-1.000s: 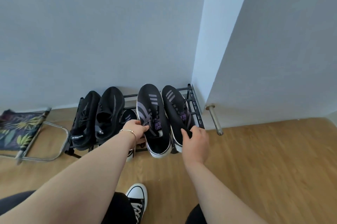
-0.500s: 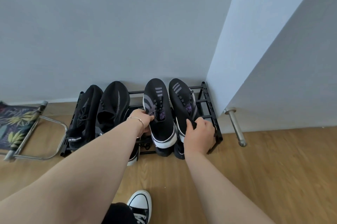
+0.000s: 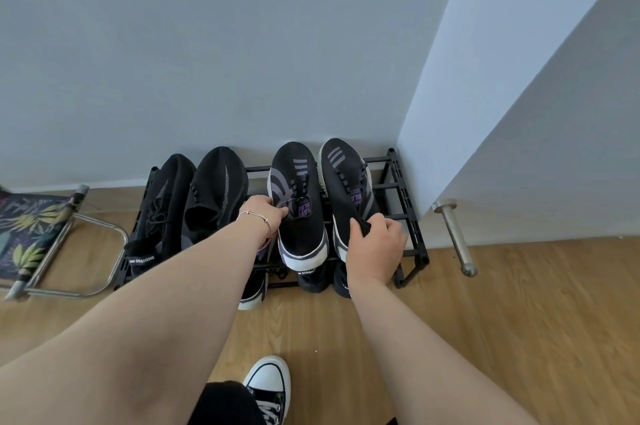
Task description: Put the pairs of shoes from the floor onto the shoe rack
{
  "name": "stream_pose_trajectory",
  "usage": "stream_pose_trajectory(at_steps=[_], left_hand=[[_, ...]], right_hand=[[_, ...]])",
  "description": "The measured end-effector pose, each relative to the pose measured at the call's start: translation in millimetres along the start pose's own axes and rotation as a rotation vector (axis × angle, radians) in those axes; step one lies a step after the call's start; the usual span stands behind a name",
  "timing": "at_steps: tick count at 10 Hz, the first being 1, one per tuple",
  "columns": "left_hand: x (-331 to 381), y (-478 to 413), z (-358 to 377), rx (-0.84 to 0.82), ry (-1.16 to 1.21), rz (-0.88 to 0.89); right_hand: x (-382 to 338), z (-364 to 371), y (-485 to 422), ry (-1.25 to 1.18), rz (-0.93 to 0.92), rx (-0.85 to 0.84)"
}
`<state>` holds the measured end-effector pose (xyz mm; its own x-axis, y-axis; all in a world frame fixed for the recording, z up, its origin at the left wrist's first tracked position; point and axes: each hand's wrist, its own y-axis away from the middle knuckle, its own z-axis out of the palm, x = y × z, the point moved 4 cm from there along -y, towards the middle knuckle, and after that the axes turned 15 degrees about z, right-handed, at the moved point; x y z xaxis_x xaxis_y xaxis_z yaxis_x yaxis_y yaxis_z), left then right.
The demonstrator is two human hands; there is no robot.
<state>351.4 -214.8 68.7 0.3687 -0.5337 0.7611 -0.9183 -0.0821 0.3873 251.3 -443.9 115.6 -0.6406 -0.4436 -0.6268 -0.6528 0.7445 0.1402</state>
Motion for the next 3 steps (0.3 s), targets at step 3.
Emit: stream_pose_trajectory(at_steps=[3], left_hand=[[63.2, 45.2, -8.4, 0.016, -0.460, 0.097]], right_hand=[[-27.8, -22.4, -0.1, 0.106, -0.151, -0.007]])
